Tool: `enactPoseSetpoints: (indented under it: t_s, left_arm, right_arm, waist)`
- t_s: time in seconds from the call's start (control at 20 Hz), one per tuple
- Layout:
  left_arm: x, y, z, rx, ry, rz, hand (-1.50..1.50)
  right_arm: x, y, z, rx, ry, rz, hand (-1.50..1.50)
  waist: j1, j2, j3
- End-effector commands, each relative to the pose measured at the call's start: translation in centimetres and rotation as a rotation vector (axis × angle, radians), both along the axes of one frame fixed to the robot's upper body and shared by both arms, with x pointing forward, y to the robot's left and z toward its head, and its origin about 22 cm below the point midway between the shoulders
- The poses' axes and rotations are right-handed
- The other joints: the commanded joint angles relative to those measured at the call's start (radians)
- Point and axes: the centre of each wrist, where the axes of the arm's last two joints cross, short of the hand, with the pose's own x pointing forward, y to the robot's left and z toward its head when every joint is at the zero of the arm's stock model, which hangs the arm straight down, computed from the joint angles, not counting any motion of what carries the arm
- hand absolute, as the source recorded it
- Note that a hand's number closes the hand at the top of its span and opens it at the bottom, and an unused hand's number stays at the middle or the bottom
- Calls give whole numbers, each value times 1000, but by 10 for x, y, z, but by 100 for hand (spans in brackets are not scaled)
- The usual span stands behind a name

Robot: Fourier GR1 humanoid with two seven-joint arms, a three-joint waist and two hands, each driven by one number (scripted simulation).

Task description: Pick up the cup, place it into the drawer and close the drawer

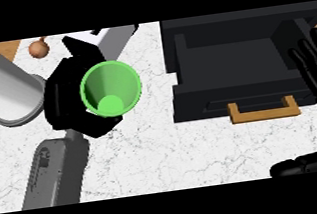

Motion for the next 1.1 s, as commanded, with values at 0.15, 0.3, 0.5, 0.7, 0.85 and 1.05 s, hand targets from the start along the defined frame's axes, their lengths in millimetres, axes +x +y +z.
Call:
enactPoseSetpoints:
  t_s: [0.15,0.3,0.5,0.7,0.85,1.05]
  left_arm:
    - [17,-22,52,39,-19,-16,150]
    - [45,-43,76,67,-36,14,150]
    - [47,-80,91,112,-21,9,150]
    - [72,-94,99,125,5,-10,150]
    - [62,-112,123,164,9,-13,150]
    - [68,-132,106,204,45,-9,150]
  right_arm:
    - [15,8,-17,-7,-11,-5,-150]
    - [-1,-15,10,-6,-10,4,-150]
    - [18,2,-7,-7,-14,14,-150]
    - [8,1,-16,14,0,-4,-150]
    - [1,-20,-8,-5,5,-14,-150]
    - [0,10,-5,-19,-4,8,-150]
  waist:
    - [-2,3,0]
    - [-13,3,0]
    - [-7,4,0]
    - [-18,6,0]
    - [-13,2,0]
    - [-22,4,0]
